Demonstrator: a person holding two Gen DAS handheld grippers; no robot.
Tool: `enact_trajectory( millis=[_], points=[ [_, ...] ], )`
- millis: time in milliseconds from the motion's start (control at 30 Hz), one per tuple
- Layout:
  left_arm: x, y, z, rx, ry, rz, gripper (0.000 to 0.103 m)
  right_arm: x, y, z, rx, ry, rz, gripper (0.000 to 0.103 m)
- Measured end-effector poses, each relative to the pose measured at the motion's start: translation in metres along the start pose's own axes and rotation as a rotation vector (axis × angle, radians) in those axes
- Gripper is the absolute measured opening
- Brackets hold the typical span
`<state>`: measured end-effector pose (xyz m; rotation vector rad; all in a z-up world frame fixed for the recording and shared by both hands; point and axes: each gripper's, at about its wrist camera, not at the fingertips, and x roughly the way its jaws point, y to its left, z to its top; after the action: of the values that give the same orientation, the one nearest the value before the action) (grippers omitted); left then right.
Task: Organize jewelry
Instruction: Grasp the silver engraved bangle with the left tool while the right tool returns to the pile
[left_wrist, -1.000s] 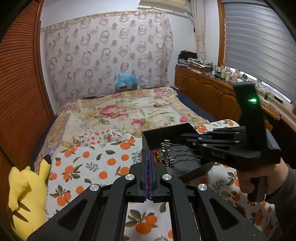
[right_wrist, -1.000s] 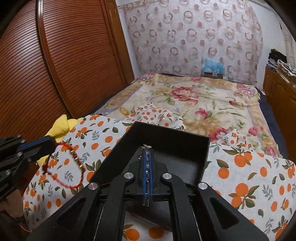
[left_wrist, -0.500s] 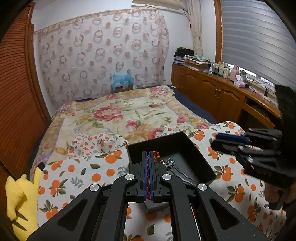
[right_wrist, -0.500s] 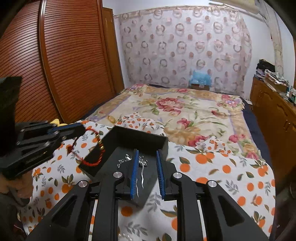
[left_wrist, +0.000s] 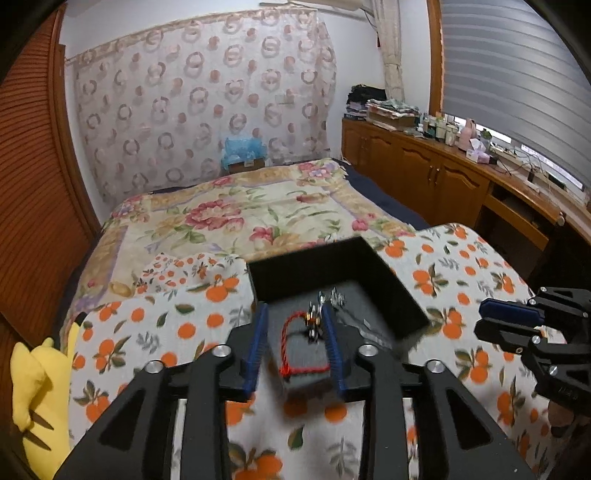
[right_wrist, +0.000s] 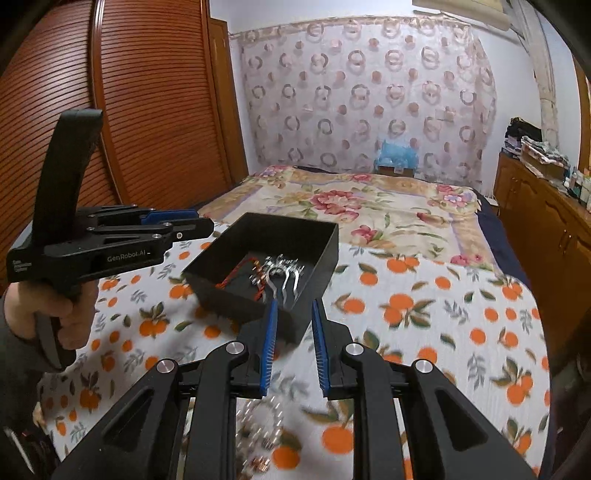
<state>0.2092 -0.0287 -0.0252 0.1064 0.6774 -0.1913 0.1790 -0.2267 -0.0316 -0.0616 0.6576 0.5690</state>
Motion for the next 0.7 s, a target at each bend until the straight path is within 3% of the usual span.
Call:
enact_trajectory(
  millis=[300, 500, 567, 700],
  points=[
    [-0.047, -0.005, -0.064, 0.003, 0.025, -0.06, 0.047, -0.033, 0.026, -0.052, -0.012, 0.017, -0.005, 0.021],
    [-0.056, -0.017, -0.104, 0.012, 0.082, -0.117, 0.049, -0.042, 0.037, -0.079, -0.012, 0.046, 0.002, 0.022],
    [-0.058, -0.022, -0.113, 0.02, 0.097, -0.129, 0.051, -0.043, 0.041, -0.087, -0.021, 0.061, -0.003, 0.028],
    [-0.063, -0.032, -0.125, 0.048, 0.108, -0.162, 0.057, -0.044, 0.043, -0.096, -0.023, 0.076, -0.011, 0.028]
  ],
)
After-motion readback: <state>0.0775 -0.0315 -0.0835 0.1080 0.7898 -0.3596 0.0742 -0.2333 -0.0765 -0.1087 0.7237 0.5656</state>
